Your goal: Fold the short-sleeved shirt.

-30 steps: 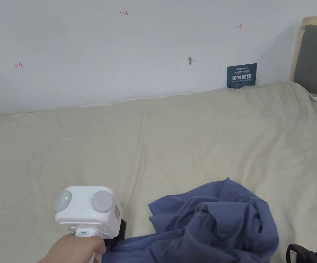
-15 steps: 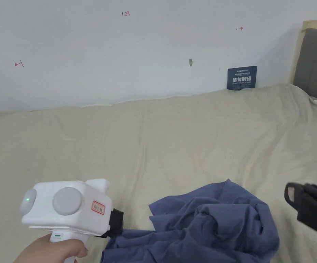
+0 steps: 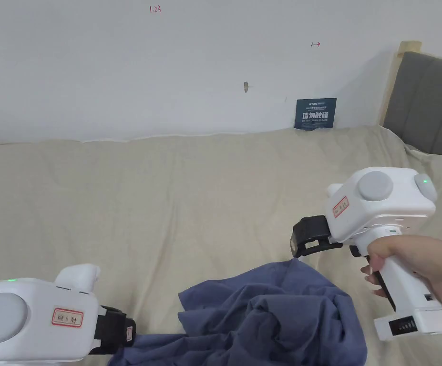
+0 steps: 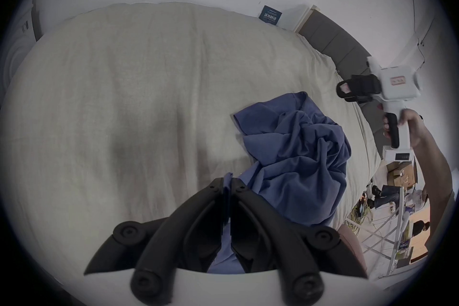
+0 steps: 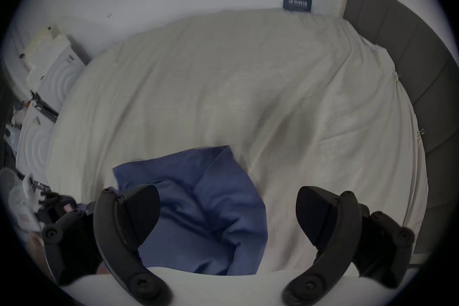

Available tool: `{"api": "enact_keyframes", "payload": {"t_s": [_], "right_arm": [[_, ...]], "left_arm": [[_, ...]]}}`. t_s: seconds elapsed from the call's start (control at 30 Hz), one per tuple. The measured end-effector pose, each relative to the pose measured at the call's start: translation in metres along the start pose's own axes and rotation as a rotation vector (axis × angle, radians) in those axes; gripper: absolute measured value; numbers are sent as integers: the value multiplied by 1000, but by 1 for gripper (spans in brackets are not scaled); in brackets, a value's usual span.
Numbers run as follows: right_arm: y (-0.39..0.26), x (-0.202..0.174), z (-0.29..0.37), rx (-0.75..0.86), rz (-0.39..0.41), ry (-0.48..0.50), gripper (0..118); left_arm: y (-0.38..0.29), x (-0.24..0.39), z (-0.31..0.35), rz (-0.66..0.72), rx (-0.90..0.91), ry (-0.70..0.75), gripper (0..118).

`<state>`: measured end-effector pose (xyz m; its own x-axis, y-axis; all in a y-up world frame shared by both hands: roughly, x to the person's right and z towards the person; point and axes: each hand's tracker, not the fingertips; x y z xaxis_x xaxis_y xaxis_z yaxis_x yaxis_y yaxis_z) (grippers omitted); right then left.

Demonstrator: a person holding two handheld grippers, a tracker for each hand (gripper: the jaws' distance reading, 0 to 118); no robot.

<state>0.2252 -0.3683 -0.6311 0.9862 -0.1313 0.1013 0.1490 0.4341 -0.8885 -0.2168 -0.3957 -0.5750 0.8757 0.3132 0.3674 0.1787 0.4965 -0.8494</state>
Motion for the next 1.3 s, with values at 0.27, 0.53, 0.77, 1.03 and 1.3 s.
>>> {"api": "enact_keyframes", "payload": {"t_s": [0.27, 0.53, 0.77, 1.03, 1.3], "right_arm": [[0, 11, -70, -201, -54, -35, 105], [-10, 10, -42, -199, 44, 25, 4], [-25, 22, 61, -34, -78, 276, 4], [-51, 27, 219, 261, -64, 341, 4], [-37, 26, 372, 501, -53, 319, 4]], "left_arm": [[-6, -16, -5, 55, -16, 10, 5], [-10, -24, -7, 72, -17, 2, 5], [-4, -14, 34, 130, 56, -63, 5], [33, 10, 168, 124, 272, -87, 5], [79, 47, 313, 24, 562, 6, 5]]}}
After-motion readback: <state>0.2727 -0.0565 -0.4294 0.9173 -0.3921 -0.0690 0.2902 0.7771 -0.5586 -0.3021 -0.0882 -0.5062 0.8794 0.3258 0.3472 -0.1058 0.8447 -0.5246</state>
